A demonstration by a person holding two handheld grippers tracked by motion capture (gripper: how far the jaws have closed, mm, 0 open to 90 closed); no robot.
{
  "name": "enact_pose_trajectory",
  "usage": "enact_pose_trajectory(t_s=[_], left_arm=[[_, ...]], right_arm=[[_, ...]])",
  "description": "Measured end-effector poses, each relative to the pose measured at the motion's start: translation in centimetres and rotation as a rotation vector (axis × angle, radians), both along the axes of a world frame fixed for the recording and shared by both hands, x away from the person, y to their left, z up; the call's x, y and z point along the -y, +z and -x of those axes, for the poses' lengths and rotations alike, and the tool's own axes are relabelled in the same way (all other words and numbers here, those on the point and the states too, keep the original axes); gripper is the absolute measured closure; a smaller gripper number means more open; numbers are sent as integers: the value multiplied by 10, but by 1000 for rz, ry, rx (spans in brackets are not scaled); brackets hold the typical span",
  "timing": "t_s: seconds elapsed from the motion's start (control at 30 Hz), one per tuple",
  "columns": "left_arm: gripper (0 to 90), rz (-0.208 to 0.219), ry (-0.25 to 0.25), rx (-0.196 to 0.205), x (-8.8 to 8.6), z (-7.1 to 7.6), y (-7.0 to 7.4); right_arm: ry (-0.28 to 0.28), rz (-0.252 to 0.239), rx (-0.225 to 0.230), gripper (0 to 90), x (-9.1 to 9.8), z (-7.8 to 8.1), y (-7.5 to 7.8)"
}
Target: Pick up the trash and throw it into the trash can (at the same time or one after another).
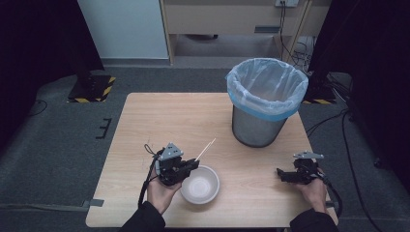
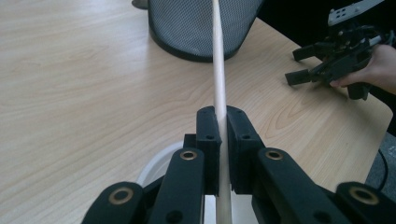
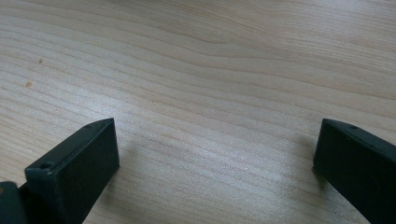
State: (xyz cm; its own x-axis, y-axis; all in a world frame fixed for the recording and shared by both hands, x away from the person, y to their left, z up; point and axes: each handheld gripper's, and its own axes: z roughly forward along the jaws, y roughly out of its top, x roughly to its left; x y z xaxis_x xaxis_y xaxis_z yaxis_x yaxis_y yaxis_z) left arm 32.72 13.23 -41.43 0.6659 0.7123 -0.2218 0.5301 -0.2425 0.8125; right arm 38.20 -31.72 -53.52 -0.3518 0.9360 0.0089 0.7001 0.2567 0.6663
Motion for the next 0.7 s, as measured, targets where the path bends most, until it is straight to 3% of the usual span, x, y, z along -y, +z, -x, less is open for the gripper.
enact_pose_trajectory(t_s=[0.7], left_arm=[[845,-2,-18,101,5,-5,46]], right_arm=[[-1,-4,4,3,0,0,0]])
